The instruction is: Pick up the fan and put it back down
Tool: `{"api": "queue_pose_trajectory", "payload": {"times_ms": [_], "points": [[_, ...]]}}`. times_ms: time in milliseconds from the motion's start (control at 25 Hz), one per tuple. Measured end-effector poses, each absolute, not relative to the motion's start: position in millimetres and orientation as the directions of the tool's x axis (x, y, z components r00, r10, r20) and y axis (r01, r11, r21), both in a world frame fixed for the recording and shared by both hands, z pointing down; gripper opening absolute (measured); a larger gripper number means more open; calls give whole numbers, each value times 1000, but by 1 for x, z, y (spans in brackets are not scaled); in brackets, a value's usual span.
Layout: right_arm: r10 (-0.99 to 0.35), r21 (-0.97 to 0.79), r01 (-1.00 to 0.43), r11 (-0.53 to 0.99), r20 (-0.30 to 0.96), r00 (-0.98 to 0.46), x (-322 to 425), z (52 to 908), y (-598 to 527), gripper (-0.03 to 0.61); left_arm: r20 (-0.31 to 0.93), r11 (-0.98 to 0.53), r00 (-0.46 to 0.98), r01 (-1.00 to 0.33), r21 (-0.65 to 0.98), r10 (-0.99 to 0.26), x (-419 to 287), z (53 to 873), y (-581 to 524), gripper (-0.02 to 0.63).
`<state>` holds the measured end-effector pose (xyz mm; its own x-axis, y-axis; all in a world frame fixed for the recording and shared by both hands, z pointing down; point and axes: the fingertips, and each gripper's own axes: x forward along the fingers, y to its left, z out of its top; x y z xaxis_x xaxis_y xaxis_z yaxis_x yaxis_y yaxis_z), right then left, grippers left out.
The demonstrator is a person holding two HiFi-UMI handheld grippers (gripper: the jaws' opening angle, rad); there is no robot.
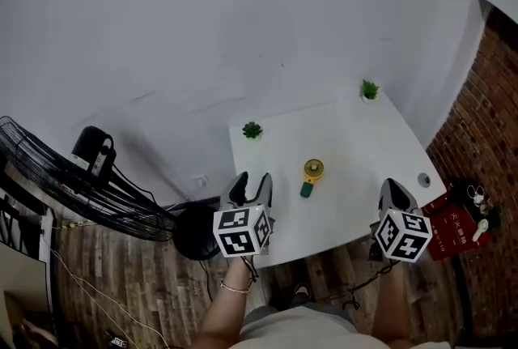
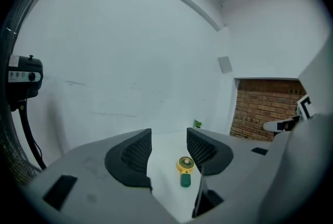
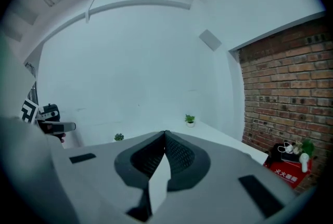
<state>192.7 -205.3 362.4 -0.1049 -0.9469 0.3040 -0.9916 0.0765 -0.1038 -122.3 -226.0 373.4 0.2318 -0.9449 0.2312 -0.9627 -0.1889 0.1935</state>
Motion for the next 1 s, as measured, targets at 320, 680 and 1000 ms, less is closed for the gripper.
{"api": "queue_pose_trajectory", "payload": {"times_ms": [320,680,1000], "points": [[-935,-120,-991,56,341,-94,205,382,-238,0,284,-211,256,-961,179,-924,-104,390,-258,207],[-935,-130,-991,13,349,-58,211,386,-256,0,291,-292,340,-936,199,-894,-84,394,-298,207],[-935,-120,-991,-51,355,5,237,387,-257,0,305,-363,408,-911,195,-860,-47,401,-320,207]]}}
